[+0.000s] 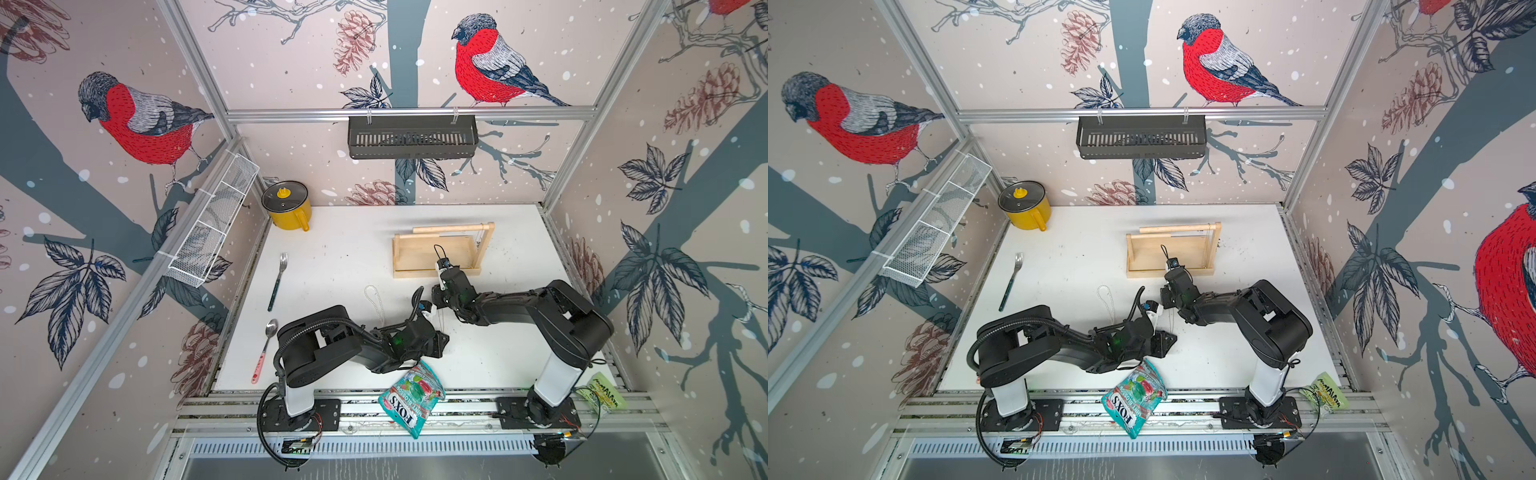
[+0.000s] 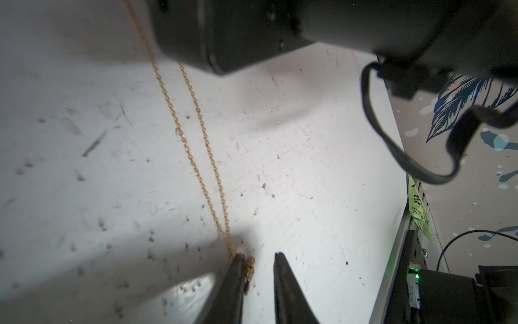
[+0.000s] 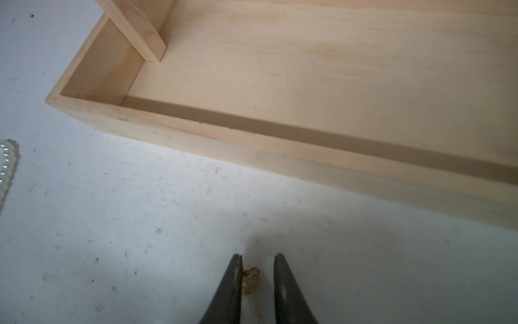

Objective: Take the necklace off the jewelry display stand
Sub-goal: Place the necklace at the center of the board.

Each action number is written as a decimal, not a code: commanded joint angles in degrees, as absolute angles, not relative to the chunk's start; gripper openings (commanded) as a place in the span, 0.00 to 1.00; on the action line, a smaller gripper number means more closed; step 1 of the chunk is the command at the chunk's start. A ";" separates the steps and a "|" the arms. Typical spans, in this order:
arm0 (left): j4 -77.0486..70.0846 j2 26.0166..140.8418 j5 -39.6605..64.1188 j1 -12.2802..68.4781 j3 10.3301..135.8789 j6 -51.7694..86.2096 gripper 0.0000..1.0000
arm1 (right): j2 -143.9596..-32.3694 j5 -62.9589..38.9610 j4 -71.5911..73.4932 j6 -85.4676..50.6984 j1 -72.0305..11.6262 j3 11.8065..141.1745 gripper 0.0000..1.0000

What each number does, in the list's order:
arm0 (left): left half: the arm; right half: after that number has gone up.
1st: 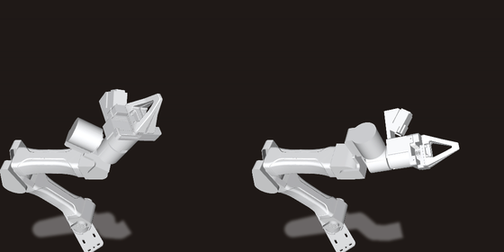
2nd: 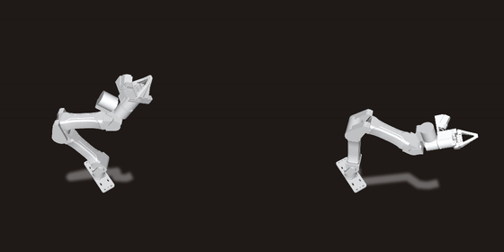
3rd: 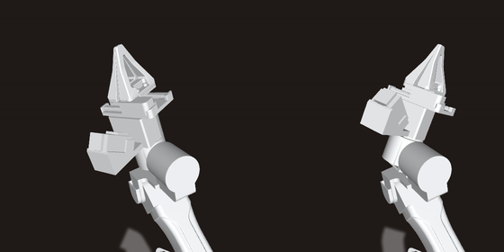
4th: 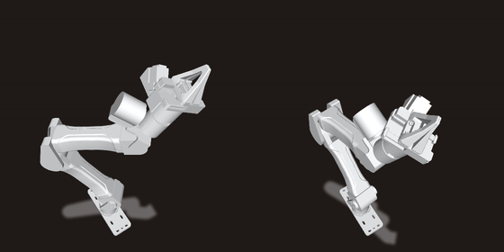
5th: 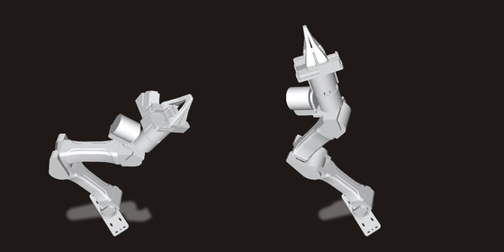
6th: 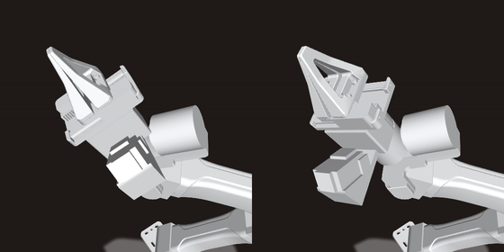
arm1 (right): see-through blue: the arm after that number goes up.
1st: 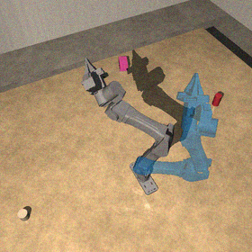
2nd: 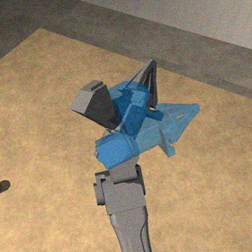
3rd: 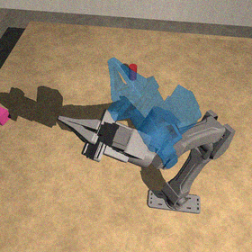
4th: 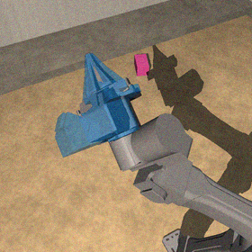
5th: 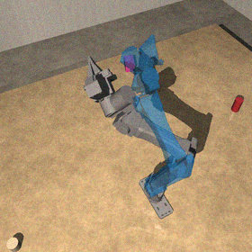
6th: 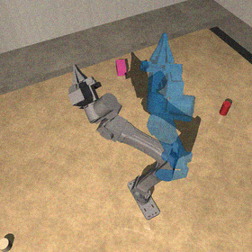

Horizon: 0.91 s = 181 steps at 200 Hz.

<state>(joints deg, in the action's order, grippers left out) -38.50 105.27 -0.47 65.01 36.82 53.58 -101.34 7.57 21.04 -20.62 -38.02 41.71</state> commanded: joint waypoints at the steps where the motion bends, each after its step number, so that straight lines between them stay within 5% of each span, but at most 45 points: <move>1: -27.29 105.61 -3.03 64.80 36.51 54.94 0.29 | -101.64 8.25 22.07 -19.85 -37.88 42.44 0.27; 50: -25.44 103.39 -4.12 64.78 35.98 55.20 0.47 | -99.17 8.10 19.77 -19.50 -37.86 43.42 0.47; 118: -22.95 99.49 -5.58 64.80 36.04 54.10 0.68 | -89.93 7.74 16.48 -19.84 -38.06 42.14 0.61; 131: -22.70 99.07 -5.67 64.78 36.10 53.84 0.96 | -88.19 7.74 15.76 -19.94 -38.06 41.93 0.64; 181: -22.93 98.33 -5.61 64.95 35.62 53.88 0.97 | -85.16 8.00 13.56 -20.10 -38.01 41.92 0.72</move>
<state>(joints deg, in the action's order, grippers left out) -31.20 98.52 -4.73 64.97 36.56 53.08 -85.95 7.60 15.07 -19.73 -37.95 41.98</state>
